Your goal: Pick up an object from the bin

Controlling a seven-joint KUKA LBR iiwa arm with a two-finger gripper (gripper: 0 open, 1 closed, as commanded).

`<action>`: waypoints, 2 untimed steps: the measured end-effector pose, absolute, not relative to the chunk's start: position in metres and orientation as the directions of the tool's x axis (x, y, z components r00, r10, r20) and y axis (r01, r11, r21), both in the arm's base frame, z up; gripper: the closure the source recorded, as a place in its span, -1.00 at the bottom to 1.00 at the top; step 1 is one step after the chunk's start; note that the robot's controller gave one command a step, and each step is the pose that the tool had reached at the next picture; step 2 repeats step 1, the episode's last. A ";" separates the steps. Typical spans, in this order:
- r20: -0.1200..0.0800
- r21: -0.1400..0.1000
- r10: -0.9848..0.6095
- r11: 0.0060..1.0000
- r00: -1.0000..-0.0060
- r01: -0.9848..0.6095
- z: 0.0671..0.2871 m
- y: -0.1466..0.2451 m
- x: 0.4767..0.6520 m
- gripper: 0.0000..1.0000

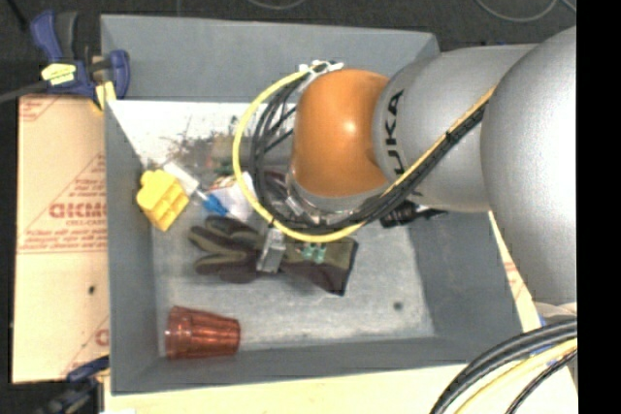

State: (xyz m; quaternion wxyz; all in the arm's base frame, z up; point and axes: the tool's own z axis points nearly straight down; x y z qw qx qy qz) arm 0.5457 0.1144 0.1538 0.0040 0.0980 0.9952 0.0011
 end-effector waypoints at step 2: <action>-0.008 0.003 0.196 0.981 -0.981 0.196 0.154 0.114 0.546 1.00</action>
Offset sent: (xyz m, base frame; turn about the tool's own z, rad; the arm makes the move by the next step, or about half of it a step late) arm -0.0020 -0.0101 0.1081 -0.0419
